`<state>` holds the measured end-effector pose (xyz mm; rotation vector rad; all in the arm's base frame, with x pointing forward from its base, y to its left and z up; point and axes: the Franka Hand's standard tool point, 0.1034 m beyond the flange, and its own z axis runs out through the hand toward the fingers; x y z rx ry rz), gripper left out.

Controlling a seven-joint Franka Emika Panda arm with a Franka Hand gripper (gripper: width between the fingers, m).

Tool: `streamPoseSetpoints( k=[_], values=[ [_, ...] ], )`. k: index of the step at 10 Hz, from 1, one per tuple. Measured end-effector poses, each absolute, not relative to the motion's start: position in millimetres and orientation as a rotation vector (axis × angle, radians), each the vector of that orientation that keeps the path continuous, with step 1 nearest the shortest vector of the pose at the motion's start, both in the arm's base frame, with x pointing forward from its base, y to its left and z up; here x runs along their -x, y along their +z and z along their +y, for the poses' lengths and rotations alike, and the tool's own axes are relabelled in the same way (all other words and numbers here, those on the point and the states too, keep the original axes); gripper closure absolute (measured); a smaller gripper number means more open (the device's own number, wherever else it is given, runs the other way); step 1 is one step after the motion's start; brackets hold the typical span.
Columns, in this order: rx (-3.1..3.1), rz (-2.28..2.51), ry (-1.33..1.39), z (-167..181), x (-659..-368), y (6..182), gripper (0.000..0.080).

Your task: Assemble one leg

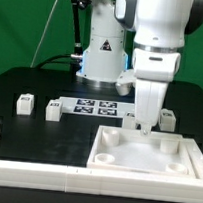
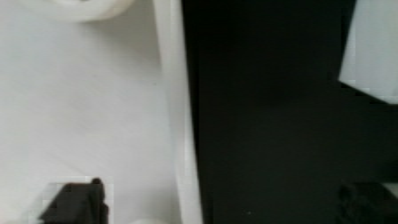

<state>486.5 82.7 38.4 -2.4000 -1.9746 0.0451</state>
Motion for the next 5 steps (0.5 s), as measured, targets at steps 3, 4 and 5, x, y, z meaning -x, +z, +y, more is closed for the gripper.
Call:
streamPoseSetpoints(
  k=[3, 4, 5],
  values=[
    [2.515, -1.859, 0.064, 88.2, -469.8, 65.4, 0.0151],
    [2.524, -1.844, 0.067, 87.5, -468.3, 63.8, 0.0151],
    [2.549, -1.803, 0.072, 87.3, -467.9, 61.7, 0.0151]
  ],
)
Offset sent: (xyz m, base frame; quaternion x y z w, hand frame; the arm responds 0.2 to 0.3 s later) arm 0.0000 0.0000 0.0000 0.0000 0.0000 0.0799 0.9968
